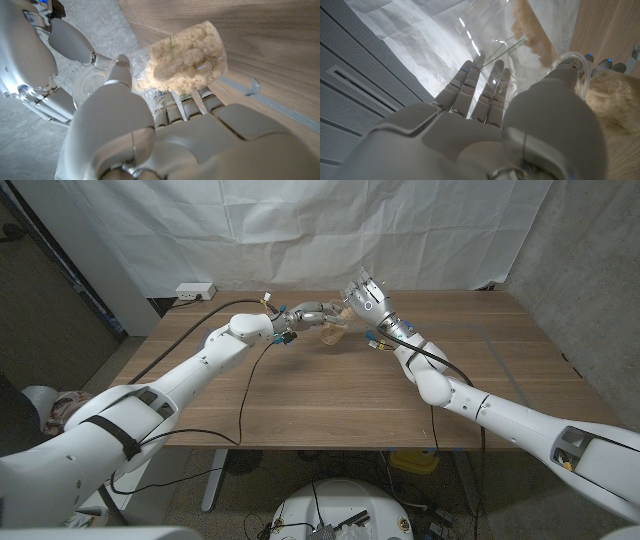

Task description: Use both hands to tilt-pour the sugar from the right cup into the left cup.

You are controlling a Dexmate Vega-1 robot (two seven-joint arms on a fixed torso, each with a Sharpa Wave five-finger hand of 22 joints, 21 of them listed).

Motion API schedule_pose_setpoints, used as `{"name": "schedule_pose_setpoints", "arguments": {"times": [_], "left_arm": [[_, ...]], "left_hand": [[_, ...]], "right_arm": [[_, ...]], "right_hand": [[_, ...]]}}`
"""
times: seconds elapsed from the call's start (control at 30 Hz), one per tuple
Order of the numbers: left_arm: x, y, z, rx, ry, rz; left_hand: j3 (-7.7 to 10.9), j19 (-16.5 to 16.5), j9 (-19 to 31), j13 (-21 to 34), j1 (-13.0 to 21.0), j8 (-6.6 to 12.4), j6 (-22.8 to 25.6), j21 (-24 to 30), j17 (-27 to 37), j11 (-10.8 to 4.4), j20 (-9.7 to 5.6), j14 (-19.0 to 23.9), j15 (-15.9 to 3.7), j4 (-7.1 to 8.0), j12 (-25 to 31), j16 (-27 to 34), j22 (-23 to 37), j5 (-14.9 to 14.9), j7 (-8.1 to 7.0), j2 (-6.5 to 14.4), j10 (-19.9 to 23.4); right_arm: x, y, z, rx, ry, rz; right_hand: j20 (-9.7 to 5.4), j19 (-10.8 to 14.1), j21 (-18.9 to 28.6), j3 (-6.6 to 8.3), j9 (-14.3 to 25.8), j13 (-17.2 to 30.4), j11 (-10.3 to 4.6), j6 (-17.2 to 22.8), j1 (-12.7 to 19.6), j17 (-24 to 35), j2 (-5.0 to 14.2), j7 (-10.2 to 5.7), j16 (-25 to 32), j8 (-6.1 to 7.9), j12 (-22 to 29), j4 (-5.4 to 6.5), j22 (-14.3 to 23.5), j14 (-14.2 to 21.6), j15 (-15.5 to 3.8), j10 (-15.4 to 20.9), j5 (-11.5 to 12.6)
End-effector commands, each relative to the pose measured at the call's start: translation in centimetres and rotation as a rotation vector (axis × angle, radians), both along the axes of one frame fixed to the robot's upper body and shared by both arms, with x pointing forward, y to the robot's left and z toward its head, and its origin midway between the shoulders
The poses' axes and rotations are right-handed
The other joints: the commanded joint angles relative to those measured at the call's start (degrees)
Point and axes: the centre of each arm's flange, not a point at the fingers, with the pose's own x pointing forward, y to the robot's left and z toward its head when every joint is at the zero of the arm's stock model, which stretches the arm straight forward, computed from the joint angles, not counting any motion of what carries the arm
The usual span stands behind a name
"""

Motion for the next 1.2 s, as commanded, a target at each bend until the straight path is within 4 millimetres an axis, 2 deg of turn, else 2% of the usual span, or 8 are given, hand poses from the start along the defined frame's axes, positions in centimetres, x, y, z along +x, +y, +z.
{"name": "schedule_pose_setpoints", "arguments": {"times": [0.03,0.87,1.2], "left_arm": [[-0.3,-0.1,0.1,0.002,-0.006,-0.002],[-1.0,0.1,-0.1,0.001,-0.013,0.004],[-1.2,-0.1,-0.2,-0.001,-0.016,0.0]], "left_hand": [[0.67,-0.26,0.08,-0.01,-0.32,0.5,0.67,0.21,0.12,0.25,0.24,0.58,-2.91,-0.01,-0.3,-0.26,0.13,0.34,0.03,0.62,0.35],[0.72,-0.33,0.21,-0.02,-0.26,0.37,0.82,0.25,0.13,0.21,0.23,0.6,-2.96,-0.09,-0.33,-0.26,0.13,0.34,-0.01,0.61,0.48],[0.71,-0.3,0.27,-0.01,-0.29,0.3,0.84,0.29,0.13,0.25,0.22,0.61,-3.05,-0.09,-0.33,-0.26,0.13,0.33,0.03,0.58,0.56]], "right_arm": [[-0.2,-0.1,0.0,-0.001,-0.006,0.0],[-0.7,-0.1,-0.1,0.022,-0.001,0.013],[-1.5,-0.7,0.0,0.251,0.006,0.108]], "right_hand": [[-2.18,-0.34,-0.07,-0.34,0.1,0.27,-0.17,5.64,0.88,0.3,-0.06,-5.05,-0.06,0.41,0.06,-0.17,0.01,-0.2,-9.21,0.41,0.0],[-2.42,-0.34,-0.11,-0.47,0.25,0.47,-0.27,5.79,1.05,0.76,0.06,-5.13,-0.33,0.32,-0.17,0.1,0.04,0.12,-9.21,0.73,-0.15],[-2.36,0.28,0.11,-0.49,0.23,0.54,-0.27,5.94,0.91,0.95,0.24,-5.06,-0.4,0.28,-0.28,0.36,0.04,0.36,-9.18,0.83,-0.2]]}}
